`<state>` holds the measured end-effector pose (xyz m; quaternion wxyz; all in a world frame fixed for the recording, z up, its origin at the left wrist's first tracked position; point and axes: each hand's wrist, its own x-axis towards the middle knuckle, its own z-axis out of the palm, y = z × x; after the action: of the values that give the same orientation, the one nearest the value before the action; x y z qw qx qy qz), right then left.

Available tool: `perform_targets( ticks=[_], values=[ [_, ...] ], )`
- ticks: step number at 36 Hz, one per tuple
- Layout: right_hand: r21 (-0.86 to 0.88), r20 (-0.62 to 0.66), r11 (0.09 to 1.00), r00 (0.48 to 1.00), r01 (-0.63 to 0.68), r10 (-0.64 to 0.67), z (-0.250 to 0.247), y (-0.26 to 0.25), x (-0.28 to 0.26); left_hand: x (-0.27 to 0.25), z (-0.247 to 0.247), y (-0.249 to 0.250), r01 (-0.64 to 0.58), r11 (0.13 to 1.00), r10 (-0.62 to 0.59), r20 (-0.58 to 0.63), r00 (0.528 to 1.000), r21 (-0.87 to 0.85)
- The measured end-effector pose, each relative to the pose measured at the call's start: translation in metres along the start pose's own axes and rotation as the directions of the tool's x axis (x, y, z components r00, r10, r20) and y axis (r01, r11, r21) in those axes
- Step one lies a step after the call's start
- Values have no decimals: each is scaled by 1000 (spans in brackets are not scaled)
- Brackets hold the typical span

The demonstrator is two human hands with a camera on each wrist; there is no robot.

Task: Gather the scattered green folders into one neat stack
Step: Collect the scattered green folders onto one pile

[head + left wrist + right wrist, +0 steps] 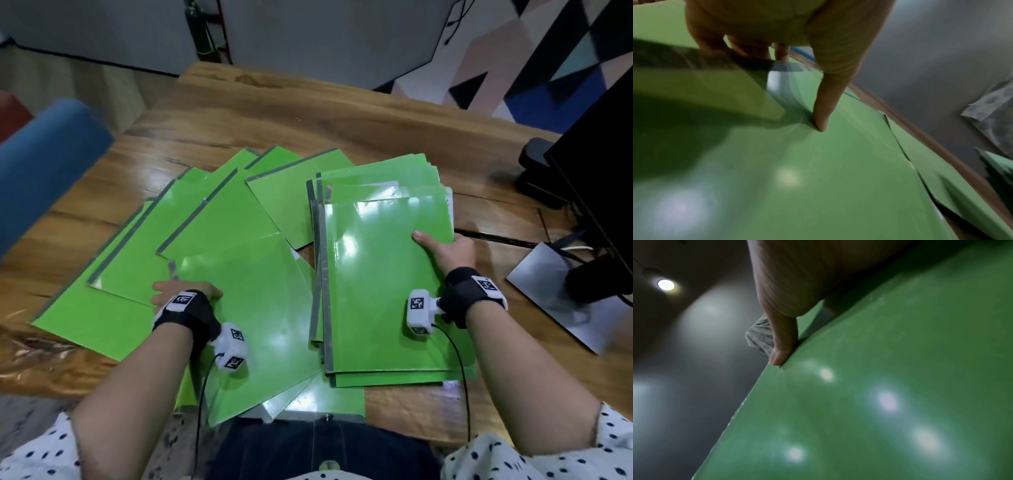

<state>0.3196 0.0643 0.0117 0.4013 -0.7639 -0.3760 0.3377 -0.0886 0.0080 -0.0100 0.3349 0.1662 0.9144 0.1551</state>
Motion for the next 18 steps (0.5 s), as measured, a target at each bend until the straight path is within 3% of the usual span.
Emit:
perform_targets(
  ticks=[2, 7, 11, 15, 18],
  values=[
    [-16, -1, 1000, 1000, -11, 11, 0, -1, 0, -12, -3, 9, -21, 997, 22, 11, 1000, -80],
    [-38, -5, 999, 999, -36, 36, -4, 2, 0, -35, -6, 24, -266, 954, 259, -64, 964, -136],
    [-41, -16, 998, 998, -54, 53, -9, 0, -6, -57, -10, 49, -471, 880, 465, -81, 882, -69],
    [-70, -12, 994, 997, -81, 80, -15, -2, -10, -68, -18, 74, -597, 799, 600, -47, 798, 71],
    [-104, -37, 986, 992, -127, 124, -20, -1, -10, -78, -27, 91, -708, 677, 730, -62, 681, 201]
  ],
)
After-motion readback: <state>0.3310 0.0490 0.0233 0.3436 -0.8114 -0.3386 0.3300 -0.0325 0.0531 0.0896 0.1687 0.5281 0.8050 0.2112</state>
